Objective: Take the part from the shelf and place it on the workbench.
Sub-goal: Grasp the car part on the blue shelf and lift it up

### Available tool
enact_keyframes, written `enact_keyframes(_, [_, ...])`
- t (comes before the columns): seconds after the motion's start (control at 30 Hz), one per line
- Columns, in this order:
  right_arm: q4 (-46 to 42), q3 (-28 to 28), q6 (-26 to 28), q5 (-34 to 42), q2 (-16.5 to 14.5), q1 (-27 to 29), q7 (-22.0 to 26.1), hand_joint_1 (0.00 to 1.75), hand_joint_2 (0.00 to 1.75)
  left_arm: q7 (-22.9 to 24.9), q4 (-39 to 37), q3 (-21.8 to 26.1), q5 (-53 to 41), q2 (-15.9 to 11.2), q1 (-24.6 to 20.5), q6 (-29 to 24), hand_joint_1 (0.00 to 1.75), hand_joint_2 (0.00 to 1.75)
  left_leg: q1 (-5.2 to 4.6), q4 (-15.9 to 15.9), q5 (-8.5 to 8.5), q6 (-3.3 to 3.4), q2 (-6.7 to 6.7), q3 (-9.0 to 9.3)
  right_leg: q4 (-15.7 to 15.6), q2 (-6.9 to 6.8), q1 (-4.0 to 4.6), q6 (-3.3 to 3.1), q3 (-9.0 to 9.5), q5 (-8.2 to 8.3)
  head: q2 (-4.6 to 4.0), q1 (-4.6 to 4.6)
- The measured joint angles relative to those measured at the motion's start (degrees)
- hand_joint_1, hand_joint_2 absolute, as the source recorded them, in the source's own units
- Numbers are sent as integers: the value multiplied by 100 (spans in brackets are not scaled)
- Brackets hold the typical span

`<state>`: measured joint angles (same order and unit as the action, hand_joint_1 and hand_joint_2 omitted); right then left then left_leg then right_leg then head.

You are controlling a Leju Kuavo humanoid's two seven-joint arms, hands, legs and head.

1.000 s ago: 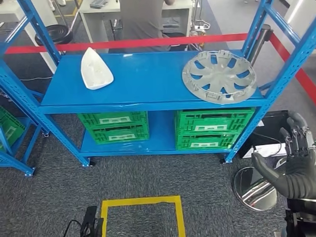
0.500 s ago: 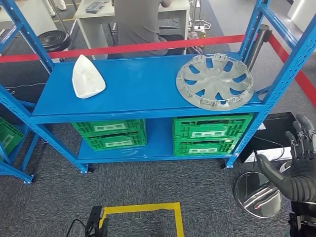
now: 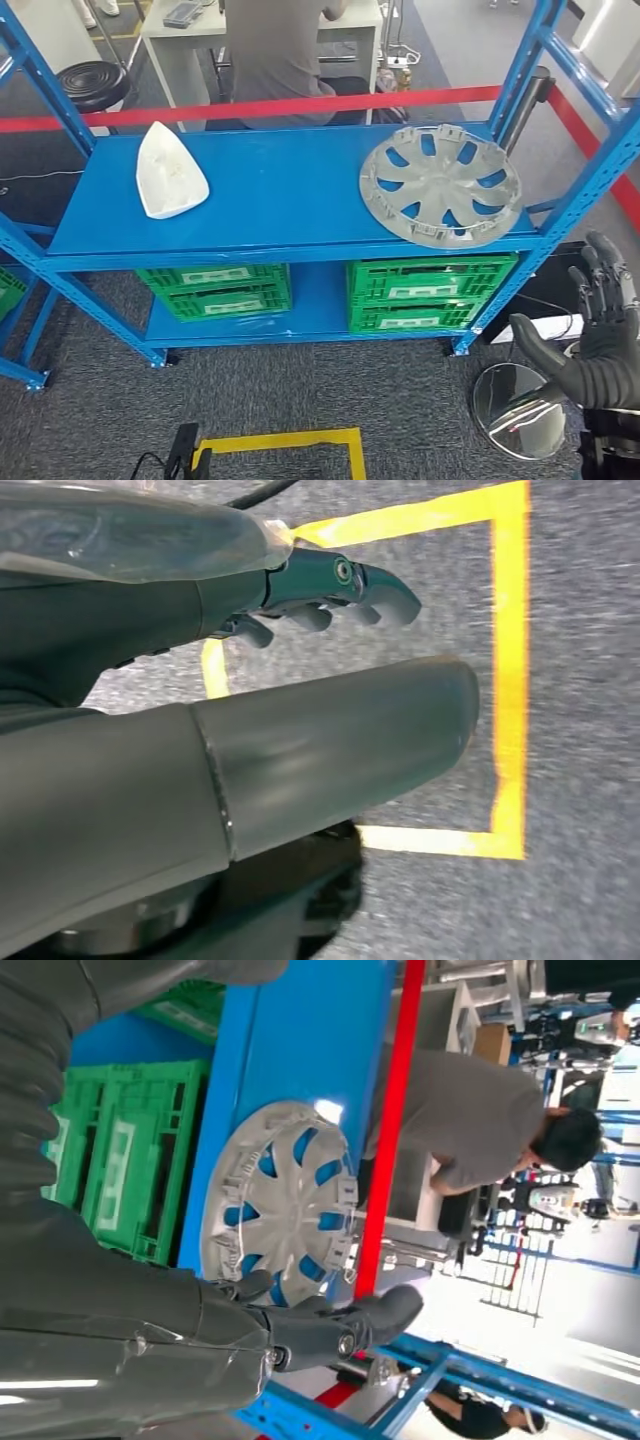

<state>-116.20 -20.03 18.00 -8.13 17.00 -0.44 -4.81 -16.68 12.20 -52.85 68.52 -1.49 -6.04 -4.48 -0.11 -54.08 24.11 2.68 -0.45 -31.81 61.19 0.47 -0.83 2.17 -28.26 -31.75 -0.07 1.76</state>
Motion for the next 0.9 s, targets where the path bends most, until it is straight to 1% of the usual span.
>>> enact_keyframes(0.07, [-2, 1, -4, -3, 2, 9, -24, 0, 175, -7, 0, 0, -2, -1, -12, 1, 0, 0, -7, 3, 74, 29, -1, 77, 768, -5, 1, 28, -483, -300, 0, -22])
enact_keyframes(0.1, [-2, 1, -3, -3, 3, 19, -37, 0, 175, -9, 0, 0, -4, 0, -12, 1, 0, 0, -12, 2, 117, 32, -2, 122, 1011, -5, 1, 38, -688, -412, 1, -27])
enact_keyframes(0.13, [-2, 0, -1, -4, 4, 27, -51, 0, 175, -9, 0, 0, -6, 2, -9, 1, 0, 0, -17, 2, 165, 32, -5, 179, 1069, -5, 3, 39, -813, -430, 1, -27])
enact_keyframes(0.17, [-2, 0, 2, -6, 5, 31, -64, 0, 175, -9, 0, 0, -8, 4, -6, 0, 0, 0, -19, 2, 217, 27, -8, 250, 913, -5, 6, 23, -835, -310, 1, -28])
enact_keyframes(0.2, [-2, 0, 4, -8, 7, 33, -76, 0, 175, -9, 0, 0, -9, 9, -5, -1, 0, 0, -20, 2, 273, 19, -11, 332, 585, -6, 11, -6, -777, -61, 1, -31])
enact_keyframes(0.23, [-1, -1, 5, -10, 9, 34, -87, 0, 175, -10, 0, 0, -10, 15, -2, 0, 0, 0, -22, 1, 332, 5, -15, 404, 177, -7, 21, -46, -699, 272, 0, -36])
enact_keyframes(0.27, [-1, -2, 6, -10, 12, 36, -96, 0, 175, -11, 0, 0, -10, 21, -3, 0, 0, 0, -28, -9, 384, -16, -23, 461, -160, -10, 39, -78, -634, 505, 0, -42])
enact_keyframes(0.3, [-1, -2, 7, -11, 15, 41, -102, 0, 175, -13, 0, 0, -10, 25, -12, 0, 0, 0, -34, -14, 432, -45, -29, 491, -384, -11, 56, -108, -577, 669, 0, -47])
enact_keyframes(0.33, [-3, -1, 7, -11, 19, 46, -104, 0, 175, -15, 0, 0, -10, 26, -21, 0, 0, 0, -40, -28, 464, -76, -31, 510, -487, -10, 68, -137, -559, 734, 0, -49])
enact_keyframes(0.37, [-5, -1, 8, -12, 20, 46, -105, 0, 175, -17, 0, 0, -10, 25, -33, -1, 0, 0, -47, -38, 479, -106, -34, 526, -496, -7, 77, -164, -530, 705, 1, -50])
enact_keyframes(0.4, [-10, -1, 8, -14, 22, 46, -104, 0, 175, -19, 0, 0, -11, 19, -43, -1, 0, 0, -47, -59, 494, -133, -29, 531, -516, -1, 62, -195, -478, 727, 1, -50])
enact_keyframes(0.43, [-16, -2, 8, -16, 22, 42, -102, 0, 175, -20, 0, 0, -11, 15, -50, -1, 0, 0, -45, -156, 495, -156, -22, 505, -542, 2, 47, -220, -436, 730, 0, -49])
enact_keyframes(0.47, [-19, -3, 8, -19, 22, 38, -101, 0, 175, -20, 0, 0, -11, 14, -57, -1, 0, 0, -38, -346, 518, -184, -17, 402, -562, 1, 32, -242, -386, 723, 0, -43])
enact_keyframes(0.5, [-22, -3, 8, -21, 22, 38, -100, 0, 175, -20, 0, 0, -11, 12, -65, 0, 0, 0, -23, -648, 585, -221, -10, 222, -580, -2, 16, -256, -348, 707, 0, -33])
enact_keyframes(0.57, [-23, -5, 8, -24, 22, 39, -100, 0, 175, -20, 0, 0, -11, 17, -70, 1, 0, 0, 15, -1411, 851, -299, -2, -304, -587, -8, 11, -276, -301, 649, 1, -18])
enact_keyframes(0.6, [-23, -7, 8, -25, 22, 42, -100, 0, 175, -20, 0, 0, -11, 17, -66, 1, 0, 0, 32, -1681, 962, -329, 0, -535, -587, -5, 11, -278, -269, 613, 1, -15])
enact_keyframes(0.63, [-23, -8, 8, -25, 22, 43, -101, 0, 175, -20, 0, 0, -11, 17, -60, 0, 0, 0, 42, -1778, 976, -343, 2, -683, -587, 0, 11, -276, -225, 574, 1, -14])
enact_keyframes(0.67, [-23, -9, 7, -25, 22, 44, -102, 0, 175, -20, 0, 0, -11, 16, -55, -1, 0, 0, 46, -1662, 849, -344, 3, -722, -587, 6, 11, -272, -169, 534, 1, -12])
enact_keyframes(0.7, [-23, -10, 7, -25, 22, 44, -102, 0, 175, -20, 0, 0, -11, 13, -53, -1, 0, 0, 46, -1344, 589, -329, 3, -660, -588, 11, 11, -264, -104, 492, 1, -9])
enact_keyframes(0.73, [-23, -10, 7, -25, 22, 43, -102, 0, 175, -20, 0, 0, -11, 7, -51, -1, 0, 0, 41, -911, 262, -298, 5, -543, -592, 12, 11, -252, -53, 448, 1, -7])
enact_keyframes(0.77, [-22, -11, 6, -26, 22, 42, -104, 0, 175, -20, 0, 0, -11, 1, -50, -1, 0, 0, 24, -550, 59, -267, 6, -439, -592, 17, 17, -232, -1, 409, 1, -8])
enact_keyframes(0.8, [-21, -12, 5, -26, 22, 39, -107, 0, 175, -20, 0, 0, -11, -5, -52, -1, 0, 0, 6, -287, -60, -229, 5, -359, -592, 20, 23, -206, 26, 373, 1, -9])
enact_keyframes(0.83, [-19, -13, 4, -26, 22, 37, -110, 0, 175, -20, 0, 0, -11, -8, -50, -1, 0, 0, -12, -166, -110, -194, 4, -323, -594, 25, 28, -174, 37, 341, 1, -9])
enact_keyframes(0.87, [-17, -14, 3, -26, 23, 33, -113, 0, 175, -20, 0, 0, -11, -7, -43, -1, 0, 0, -13, -155, -86, -184, -1, -316, -580, 29, 44, -158, 51, 305, 1, -11])
enact_keyframes(0.9, [-17, -16, 1, -26, 25, 29, -113, 0, 175, -21, 0, 0, -11, -3, -35, -1, 0, 0, -4, -139, -125, -194, -4, -302, -577, 27, 53, -183, 52, 285, 1, -11])
